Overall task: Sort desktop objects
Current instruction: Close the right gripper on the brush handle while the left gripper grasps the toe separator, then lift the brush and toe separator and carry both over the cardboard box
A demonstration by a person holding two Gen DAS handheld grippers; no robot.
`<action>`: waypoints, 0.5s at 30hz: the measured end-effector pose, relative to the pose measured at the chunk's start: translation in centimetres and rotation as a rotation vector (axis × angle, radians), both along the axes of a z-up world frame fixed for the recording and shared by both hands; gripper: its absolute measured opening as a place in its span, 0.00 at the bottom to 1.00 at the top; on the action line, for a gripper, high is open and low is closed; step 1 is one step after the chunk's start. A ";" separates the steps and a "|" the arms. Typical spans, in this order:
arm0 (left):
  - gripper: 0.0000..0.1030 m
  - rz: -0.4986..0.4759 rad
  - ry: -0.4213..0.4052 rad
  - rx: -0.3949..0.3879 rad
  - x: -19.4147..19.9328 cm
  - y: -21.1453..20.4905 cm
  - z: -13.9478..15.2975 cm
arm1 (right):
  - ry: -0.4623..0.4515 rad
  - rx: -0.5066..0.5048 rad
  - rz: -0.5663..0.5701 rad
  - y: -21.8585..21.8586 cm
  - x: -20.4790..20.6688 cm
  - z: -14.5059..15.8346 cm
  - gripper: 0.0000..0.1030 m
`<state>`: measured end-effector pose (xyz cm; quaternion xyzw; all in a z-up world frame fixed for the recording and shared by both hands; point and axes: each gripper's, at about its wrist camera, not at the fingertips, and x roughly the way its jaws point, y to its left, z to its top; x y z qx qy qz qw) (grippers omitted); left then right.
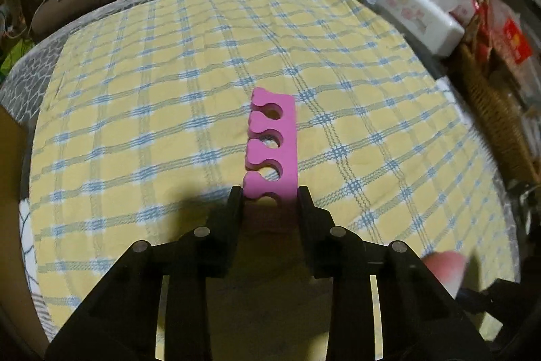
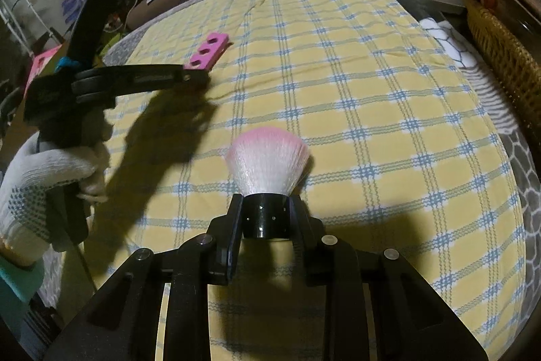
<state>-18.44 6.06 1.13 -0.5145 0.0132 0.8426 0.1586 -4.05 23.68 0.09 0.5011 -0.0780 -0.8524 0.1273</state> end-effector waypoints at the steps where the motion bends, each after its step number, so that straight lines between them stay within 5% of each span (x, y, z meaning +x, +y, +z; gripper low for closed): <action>1: 0.28 0.002 0.001 0.009 0.2 -0.4 0.2 | 0.004 0.003 0.001 -0.1 0.0 0.1 0.25; 15: 0.28 -0.019 -0.003 0.095 5.9 -5.3 4.9 | 0.049 0.004 0.004 -1.3 -0.4 1.2 0.25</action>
